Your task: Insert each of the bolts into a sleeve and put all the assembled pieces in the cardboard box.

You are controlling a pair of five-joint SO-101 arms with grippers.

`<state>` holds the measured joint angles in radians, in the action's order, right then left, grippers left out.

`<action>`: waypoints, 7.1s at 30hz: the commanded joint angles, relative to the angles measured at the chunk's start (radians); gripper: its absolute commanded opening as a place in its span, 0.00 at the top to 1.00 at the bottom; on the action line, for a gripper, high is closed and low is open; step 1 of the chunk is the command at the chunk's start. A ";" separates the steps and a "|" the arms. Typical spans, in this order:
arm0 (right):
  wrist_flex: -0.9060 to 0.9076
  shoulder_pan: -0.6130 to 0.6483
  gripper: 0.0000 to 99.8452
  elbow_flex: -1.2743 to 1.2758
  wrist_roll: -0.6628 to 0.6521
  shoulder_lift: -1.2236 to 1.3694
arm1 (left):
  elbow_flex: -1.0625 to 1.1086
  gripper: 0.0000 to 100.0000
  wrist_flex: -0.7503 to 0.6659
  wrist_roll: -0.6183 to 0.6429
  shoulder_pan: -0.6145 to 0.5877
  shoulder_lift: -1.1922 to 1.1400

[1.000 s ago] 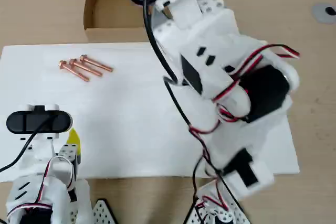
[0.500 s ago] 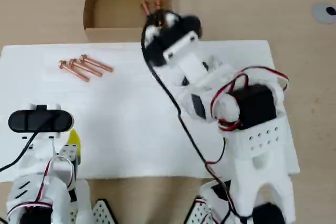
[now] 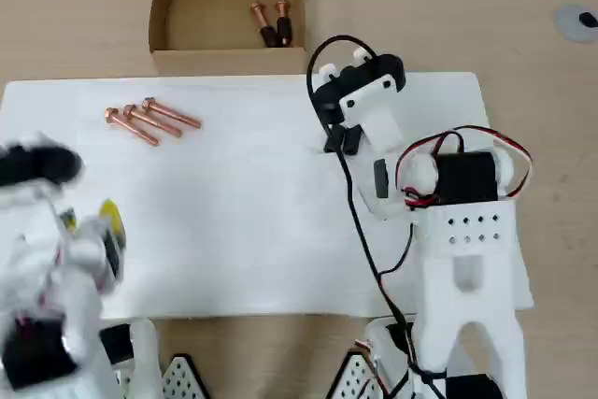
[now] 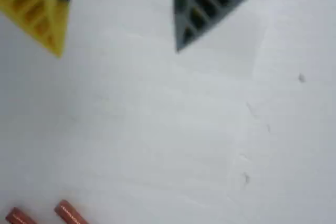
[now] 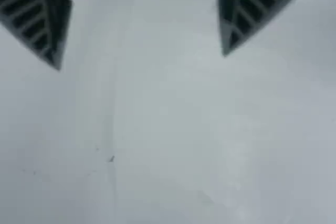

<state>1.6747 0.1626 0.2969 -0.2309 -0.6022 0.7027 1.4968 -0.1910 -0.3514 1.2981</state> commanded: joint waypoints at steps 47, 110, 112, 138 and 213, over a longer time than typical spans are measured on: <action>-0.143 -0.019 0.76 0.125 -0.011 0.012 | -1.633 0.85 -0.014 0.595 0.074 -2.141; -0.149 -0.019 0.76 0.197 -0.011 0.013 | -1.781 1.00 0.258 0.506 0.044 -2.184; -0.149 -0.019 0.76 0.199 -0.012 0.013 | -1.734 1.00 0.258 0.502 0.048 -2.129; -0.157 -0.018 0.76 0.200 -0.012 0.013 | -1.461 0.81 0.206 0.847 0.040 -2.008; -0.149 0.074 0.76 -0.753 0.279 1.196 | -0.358 0.99 -0.109 -0.034 0.232 -0.687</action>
<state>1.5167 0.2317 -0.3721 0.0422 0.5715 0.3376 1.4124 -0.2002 -0.1335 0.5432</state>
